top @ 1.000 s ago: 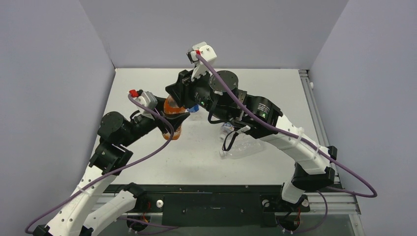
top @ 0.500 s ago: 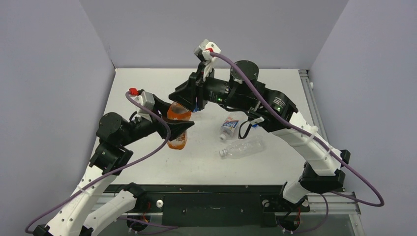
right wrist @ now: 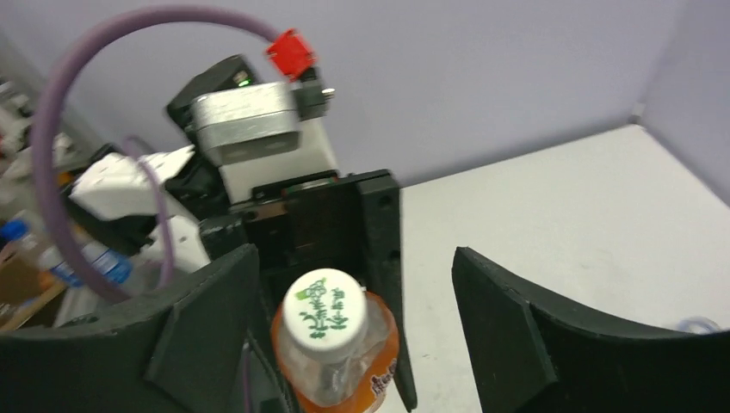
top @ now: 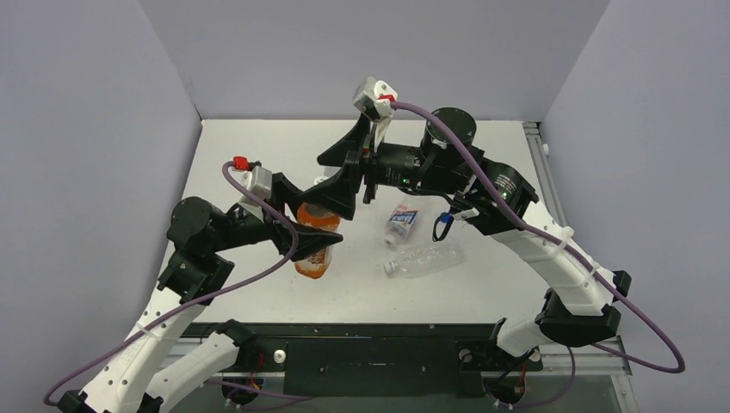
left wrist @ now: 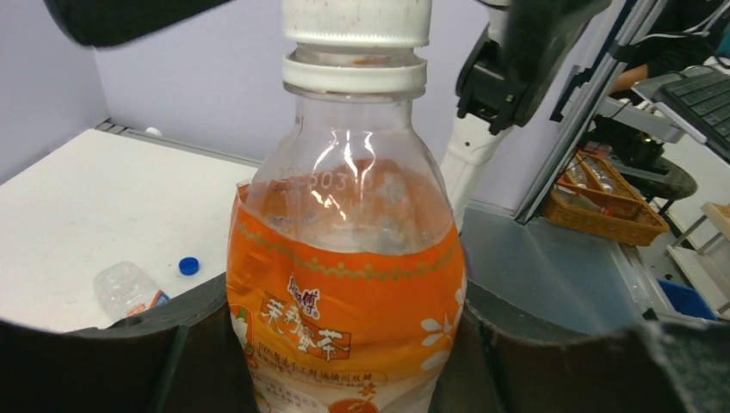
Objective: Unscrew the bottle caps
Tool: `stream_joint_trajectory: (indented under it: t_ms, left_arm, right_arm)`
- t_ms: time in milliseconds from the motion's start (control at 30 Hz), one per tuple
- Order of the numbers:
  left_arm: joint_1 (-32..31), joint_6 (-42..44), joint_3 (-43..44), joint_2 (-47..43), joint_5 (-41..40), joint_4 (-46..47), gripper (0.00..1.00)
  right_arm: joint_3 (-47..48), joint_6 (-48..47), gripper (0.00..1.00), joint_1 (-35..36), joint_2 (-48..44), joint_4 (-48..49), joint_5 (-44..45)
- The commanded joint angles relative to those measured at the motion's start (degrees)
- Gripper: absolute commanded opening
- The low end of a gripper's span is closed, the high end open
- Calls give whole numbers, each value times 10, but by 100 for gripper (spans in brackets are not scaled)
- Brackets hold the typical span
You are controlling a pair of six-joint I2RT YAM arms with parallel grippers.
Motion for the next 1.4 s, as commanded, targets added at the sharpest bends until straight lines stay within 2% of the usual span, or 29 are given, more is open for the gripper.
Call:
stream_joint_trajectory:
  t_ms: [0, 33, 100, 233, 333, 500, 567, 667, 767, 867, 933, 967, 1000, 1133, 1200, 1267, 1367]
  left_arm:
    - [2, 73, 17, 7, -65, -11, 11]
    - [2, 88, 16, 7, -103, -24, 11]
    - [2, 118, 12, 7, -153, -32, 12]
    - [2, 154, 4, 2, -198, -35, 12]
    - [2, 162, 3, -1, -200, -39, 12]
    - [1, 164, 1, -8, -209, -42, 12]
    - [1, 164, 0, -9, -208, -44, 12]
    - [1, 163, -2, -11, -206, -45, 12]
    - [1, 163, -6, -12, -203, -48, 12]
    - [1, 162, -9, -12, -200, -48, 12]
    - [0, 162, -11, -11, -200, -47, 13]
    - [0, 159, -10, -10, -200, -46, 13]
    - [0, 156, -9, -9, -199, -45, 13]
    - [1, 131, -3, -7, -170, -32, 13]
    - [1, 106, 1, -7, -135, -16, 12]
    - [1, 74, 4, -5, -92, 0, 12]
    - [1, 23, 16, 3, -9, 24, 9]
  right_arm:
    - [-6, 9, 79, 24, -36, 3, 276]
    - [-7, 12, 80, 39, -37, 5, 352]
    - [-2, 16, 81, 67, -29, -3, 429]
    - [67, 24, 80, 104, 30, -73, 523]
    - [102, 37, 74, 110, 63, -95, 535]
    - [90, 51, 62, 111, 65, -71, 531]
    - [91, 53, 54, 111, 64, -64, 530]
    - [85, 54, 37, 111, 59, -51, 528]
    - [68, 50, 33, 111, 46, -38, 523]
    - [59, 46, 35, 111, 38, -28, 515]
    - [60, 45, 26, 111, 36, -25, 511]
    - [60, 44, 7, 111, 36, -24, 507]
    - [59, 43, 2, 111, 35, -23, 504]
    - [37, 19, 0, 95, 16, -7, 431]
    - [18, 6, 0, 80, 0, 12, 330]
    - [-2, 0, 0, 59, -17, 44, 161]
    - [-32, 10, 0, 31, -35, 80, 14]
